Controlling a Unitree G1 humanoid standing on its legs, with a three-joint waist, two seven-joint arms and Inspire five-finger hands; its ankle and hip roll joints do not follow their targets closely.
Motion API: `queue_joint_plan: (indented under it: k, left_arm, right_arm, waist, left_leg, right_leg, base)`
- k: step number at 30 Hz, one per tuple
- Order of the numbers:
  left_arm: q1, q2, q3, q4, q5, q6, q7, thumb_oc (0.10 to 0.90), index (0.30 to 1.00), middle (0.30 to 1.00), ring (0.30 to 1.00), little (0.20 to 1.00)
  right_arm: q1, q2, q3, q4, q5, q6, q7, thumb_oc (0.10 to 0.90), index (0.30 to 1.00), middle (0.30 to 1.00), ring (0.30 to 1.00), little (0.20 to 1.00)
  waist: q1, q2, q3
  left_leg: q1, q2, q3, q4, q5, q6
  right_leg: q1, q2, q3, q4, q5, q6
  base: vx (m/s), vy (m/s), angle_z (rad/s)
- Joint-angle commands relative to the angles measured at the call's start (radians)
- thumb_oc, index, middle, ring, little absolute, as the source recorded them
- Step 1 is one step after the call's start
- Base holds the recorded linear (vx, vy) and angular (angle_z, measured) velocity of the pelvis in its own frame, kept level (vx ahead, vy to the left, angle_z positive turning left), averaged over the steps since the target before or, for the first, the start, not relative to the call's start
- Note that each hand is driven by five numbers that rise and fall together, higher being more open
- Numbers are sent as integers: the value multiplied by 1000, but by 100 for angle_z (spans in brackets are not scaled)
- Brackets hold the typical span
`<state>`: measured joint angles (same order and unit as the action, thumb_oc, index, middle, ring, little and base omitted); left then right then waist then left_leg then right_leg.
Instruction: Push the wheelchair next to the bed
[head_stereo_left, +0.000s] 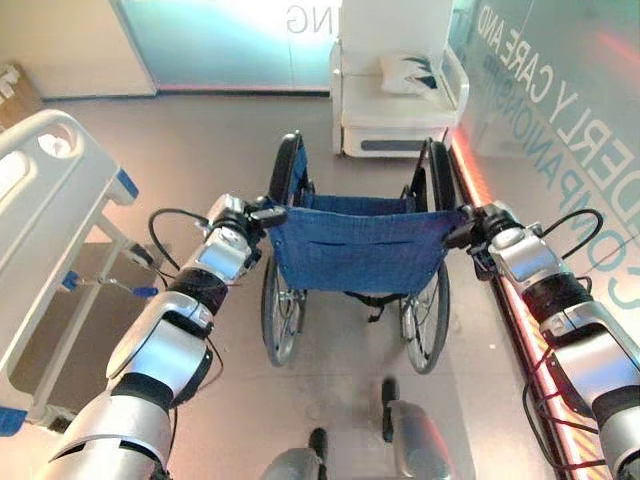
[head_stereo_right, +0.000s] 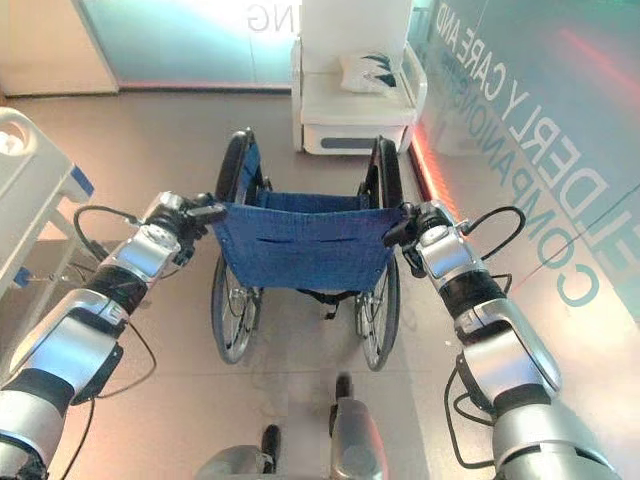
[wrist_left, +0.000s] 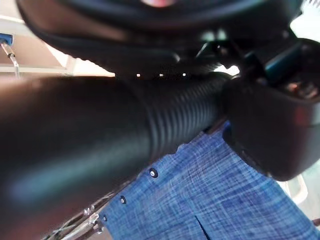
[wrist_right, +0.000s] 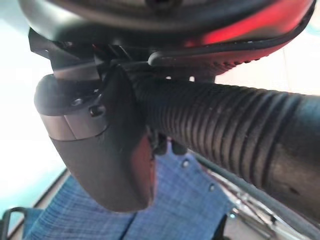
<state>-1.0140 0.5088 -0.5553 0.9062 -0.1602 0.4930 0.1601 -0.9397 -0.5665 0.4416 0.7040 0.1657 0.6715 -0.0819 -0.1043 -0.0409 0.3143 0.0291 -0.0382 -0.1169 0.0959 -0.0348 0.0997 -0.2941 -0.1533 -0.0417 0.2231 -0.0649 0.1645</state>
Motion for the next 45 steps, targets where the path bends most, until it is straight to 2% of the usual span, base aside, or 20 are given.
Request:
queue_joint_plan:
  k: [1,3,4,5,7,8,12,14,15,16,19,20,22,24,27,29,32,37,41,45]
  left_arm:
    - [60,-55,-14,4,-59,-120,-80,400,300,300,300,300]
    - [62,-54,-6,5,-88,-120,-68,400,300,300,300,300]
    - [94,-50,-9,-20,-104,-100,-73,400,300,300,300,300]
    - [98,-50,-8,-23,-105,-99,-71,400,300,300,300,300]
    - [135,-54,1,-38,-117,-90,-66,400,300,300,300,300]
    - [136,-54,1,-39,-117,-90,-67,400,300,300,300,300]
    - [164,-65,7,-24,-150,-110,-47,400,300,300,300,300]
    - [185,-65,13,-31,-151,-124,-40,400,300,300,300,300]
    - [199,-70,17,-49,-133,-129,-47,400,300,300,300,300]
    - [211,-71,18,-60,-123,-135,-49,400,300,300,300,300]
    - [230,-68,21,-85,-86,-136,-70,400,300,300,300,300]
    - [236,-54,13,-101,-83,-128,-67,400,300,300,300,300]
    - [226,-30,11,-109,-88,-122,-70,400,300,300,300,300]
    - [205,-13,14,-98,-108,-132,-63,400,300,300,300,300]
    - [210,-4,23,-97,-94,-144,-98,400,300,300,300,300]
    - [229,3,23,-116,-72,-146,-122,400,300,300,300,300]
    - [267,5,12,-160,-15,-141,-140,400,300,300,300,300]
    - [253,-23,-1,-153,19,-133,-150,400,300,300,300,300]
    - [208,-15,-4,-137,3,-139,-152,400,300,300,300,300]
    - [200,-17,7,-151,-9,-118,-166,400,300,300,300,300]
  right_arm:
    - [-30,-39,94,47,-3,-144,11,400,300,300,300,300]
    - [-30,-39,106,36,9,-134,18,400,300,300,300,300]
    - [-12,-32,120,-5,9,-110,17,400,300,300,300,300]
    - [-10,-31,121,-8,8,-109,16,400,300,300,300,300]
    - [9,-16,125,-33,-14,-101,12,400,300,300,300,300]
    - [10,-16,125,-34,-15,-101,11,400,300,300,300,300]
    - [25,-24,132,-35,-38,-142,23,400,300,300,300,300]
    - [41,-30,135,-45,-46,-155,20,400,300,300,300,300]
    - [53,-37,133,-52,-54,-157,13,400,300,300,300,300]
    - [52,-38,134,-44,-52,-165,14,400,300,300,300,300]
    - [38,-25,131,7,-85,-194,27,400,300,300,300,300]
    - [9,-27,149,5,-91,-201,42,400,300,300,300,300]
    - [-32,-34,162,21,-97,-219,64,400,300,300,300,300]
    - [-86,-36,180,80,-112,-278,95,400,300,300,300,300]
    - [-71,-17,170,131,-146,-360,122,400,300,300,300,300]
    - [-39,-2,167,145,-171,-380,121,400,300,300,300,300]
    - [14,20,156,149,-185,-390,113,400,300,300,300,300]
    - [-10,51,155,170,-186,-376,95,400,300,300,300,300]
    - [-45,33,160,128,-168,-360,75,400,300,300,300,300]
    - [-55,-4,156,18,-191,-283,109,400,300,300,300,300]
  waist:
    - [-5,-10,-38]
    - [-8,-8,-66]
    - [-7,0,-96]
    - [-7,1,-99]
    - [-7,4,-129]
    - [-7,4,-131]
    - [-18,-4,-172]
    - [-5,-9,-173]
    - [31,-22,-147]
    - [55,-24,-127]
    - [125,8,-74]
    - [181,36,-63]
    - [210,43,-58]
    - [222,55,-63]
    - [239,52,-94]
    - [263,37,-121]
    - [290,25,-154]
    - [258,40,-143]
    - [181,20,-84]
    - [134,13,-75]
  left_leg:
    - [156,-61,22,92,-197,-53]
    - [183,-24,21,94,-207,-77]
    - [207,36,31,107,-154,-111]
    - [209,42,34,108,-147,-115]
    - [194,112,63,160,-43,-136]
    - [193,117,65,165,-39,-138]
    - [165,192,125,284,96,-170]
    - [111,188,131,339,127,-168]
    - [-37,141,126,407,120,-145]
    - [-99,93,130,402,103,-131]
    - [-239,9,191,234,158,-148]
    - [-351,-50,180,103,248,-173]
    - [-376,-75,169,42,281,-177]
    - [-347,-78,176,27,250,-153]
    - [-304,-70,169,92,138,-91]
    - [-258,-70,159,71,122,-62]
    - [-203,-75,139,36,120,-42]
    - [-98,-72,67,-4,92,-41]
    - [-29,-97,2,0,-1,-27]
    - [13,-109,-71,40,-73,-20]
  right_leg:
    - [25,11,-5,-155,304,-45]
    - [39,19,-3,-95,274,-50]
    - [47,32,-25,-44,232,-66]
    - [49,32,-29,-42,229,-67]
    - [89,57,-42,-47,181,-102]
    - [91,59,-44,-48,179,-105]
    - [138,83,-74,-69,125,-152]
    - [173,93,-74,-76,104,-167]
    - [240,100,-58,-89,87,-176]
    - [273,106,-43,-96,82,-173]
    - [386,155,-30,-125,54,-163]
    - [441,203,11,-143,43,-165]
    - [460,219,38,-144,25,-168]
    - [436,228,35,-109,-10,-175]
    - [428,201,0,13,-107,-163]
    - [437,165,-45,134,-74,-122]
    - [416,130,-75,267,57,-59]
    - [269,85,-81,97,78,-77]
    - [77,9,-23,-117,270,-40]
    - [56,-2,53,-286,305,-16]
  base:
    - [453,-442,66]
    - [475,-351,56]
    - [387,-228,20]
    - [625,-382,-10]
    - [448,-294,10]
    - [396,-260,20]
    - [359,-200,0]
    - [393,-189,13]
    - [444,-174,7]
    - [568,-170,-5]
    - [553,-29,-4]
    - [581,23,-23]
    - [384,57,-61]
    - [329,149,-109]
    - [451,150,-79]
    - [488,97,-7]
    - [492,59,12]
    - [363,-113,-8]
    - [313,-231,33]
    - [514,-287,84]
